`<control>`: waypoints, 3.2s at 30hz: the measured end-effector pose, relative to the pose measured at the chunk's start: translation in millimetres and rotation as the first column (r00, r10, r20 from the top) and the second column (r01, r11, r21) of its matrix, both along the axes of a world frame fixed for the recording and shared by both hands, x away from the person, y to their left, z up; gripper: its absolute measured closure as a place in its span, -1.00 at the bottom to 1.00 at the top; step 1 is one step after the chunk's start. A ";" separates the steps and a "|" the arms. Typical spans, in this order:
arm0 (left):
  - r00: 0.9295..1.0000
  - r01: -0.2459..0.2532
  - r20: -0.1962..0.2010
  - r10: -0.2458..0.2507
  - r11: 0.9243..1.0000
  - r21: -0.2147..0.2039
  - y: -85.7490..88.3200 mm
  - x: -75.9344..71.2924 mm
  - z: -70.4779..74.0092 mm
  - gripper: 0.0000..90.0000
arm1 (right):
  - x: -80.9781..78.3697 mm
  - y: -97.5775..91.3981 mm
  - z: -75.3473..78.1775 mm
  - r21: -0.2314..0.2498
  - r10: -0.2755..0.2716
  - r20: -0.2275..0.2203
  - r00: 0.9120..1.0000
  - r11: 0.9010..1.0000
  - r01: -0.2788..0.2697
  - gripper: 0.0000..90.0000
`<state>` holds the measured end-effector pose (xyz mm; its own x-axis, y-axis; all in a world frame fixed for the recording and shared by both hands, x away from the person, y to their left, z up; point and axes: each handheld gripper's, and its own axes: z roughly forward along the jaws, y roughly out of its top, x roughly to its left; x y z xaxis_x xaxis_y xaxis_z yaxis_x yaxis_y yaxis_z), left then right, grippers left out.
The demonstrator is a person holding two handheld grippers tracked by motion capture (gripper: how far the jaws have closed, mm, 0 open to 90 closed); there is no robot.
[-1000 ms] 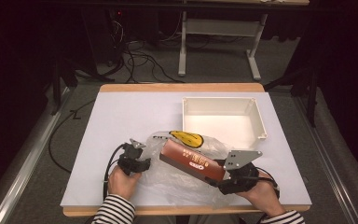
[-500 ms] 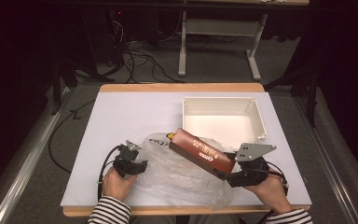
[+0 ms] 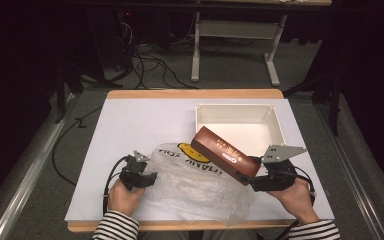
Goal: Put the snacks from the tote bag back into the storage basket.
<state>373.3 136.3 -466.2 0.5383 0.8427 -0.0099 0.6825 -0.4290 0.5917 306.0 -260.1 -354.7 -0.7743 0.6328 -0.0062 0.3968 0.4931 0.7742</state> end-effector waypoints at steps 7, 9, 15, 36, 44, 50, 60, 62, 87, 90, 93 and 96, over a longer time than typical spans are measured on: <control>1.000 0.015 -0.003 -0.015 1.000 -0.005 3.1 -0.2 0.0 0.04 | 4.3 -6.6 1.1 -0.002 -0.034 -0.012 0.999 0.999 0.034 -0.17; 1.000 0.025 -0.003 -0.025 1.000 -0.005 4.8 -0.5 -0.1 0.04 | 8.3 -10.6 0.5 -0.008 -0.051 -0.014 0.999 0.999 0.051 -0.17; 0.999 0.039 0.004 -0.039 0.999 -0.013 8.1 -1.5 -0.9 0.04 | 17.6 -18.8 -1.9 -0.006 -0.095 -0.026 0.995 0.995 0.095 -0.17; 0.996 0.085 0.009 -0.085 0.996 -0.024 18.6 -2.5 -1.6 0.06 | 60.7 -34.6 -14.1 -0.085 -0.243 -0.072 0.967 0.968 0.236 -0.17; 0.995 0.097 0.008 -0.097 0.995 -0.031 22.0 -3.0 -2.0 0.07 | 78.2 -33.7 -23.3 -0.130 -0.271 -0.081 0.959 0.957 0.259 -0.17; 0.996 0.090 0.014 -0.090 0.995 -0.032 21.7 -3.8 -2.4 0.07 | 86.1 -33.3 -27.9 -0.142 -0.288 -0.085 0.954 0.951 0.275 -0.17; 0.996 0.082 0.029 -0.081 0.996 -0.039 21.8 -5.8 -3.9 0.06 | 101.4 -31.7 -40.1 -0.175 -0.325 -0.094 0.941 0.936 0.305 -0.17; 0.996 0.081 0.035 -0.079 0.996 -0.043 22.2 -6.4 -4.4 0.06 | 105.1 -31.4 -42.9 -0.180 -0.334 -0.099 0.937 0.932 0.314 -0.17; 0.996 0.081 0.047 -0.078 0.995 -0.057 23.7 -7.6 -6.0 0.07 | 130.9 -21.5 -70.6 -0.206 -0.376 -0.150 0.914 0.916 0.343 -0.17; 0.996 0.080 0.047 -0.078 0.995 -0.057 23.7 -7.6 -6.0 0.07 | 132.5 -20.9 -72.2 -0.202 -0.379 -0.154 0.912 0.916 0.346 -0.17; 0.996 0.081 0.047 -0.078 0.995 -0.057 23.7 -7.6 -6.0 0.07 | 133.6 -19.6 -73.5 -0.202 -0.378 -0.154 0.913 0.916 0.345 -0.17; 0.996 0.080 0.047 -0.077 0.995 -0.058 23.7 -7.6 -6.0 0.07 | 134.7 -18.5 -75.0 -0.213 -0.377 -0.159 0.912 0.915 0.342 -0.17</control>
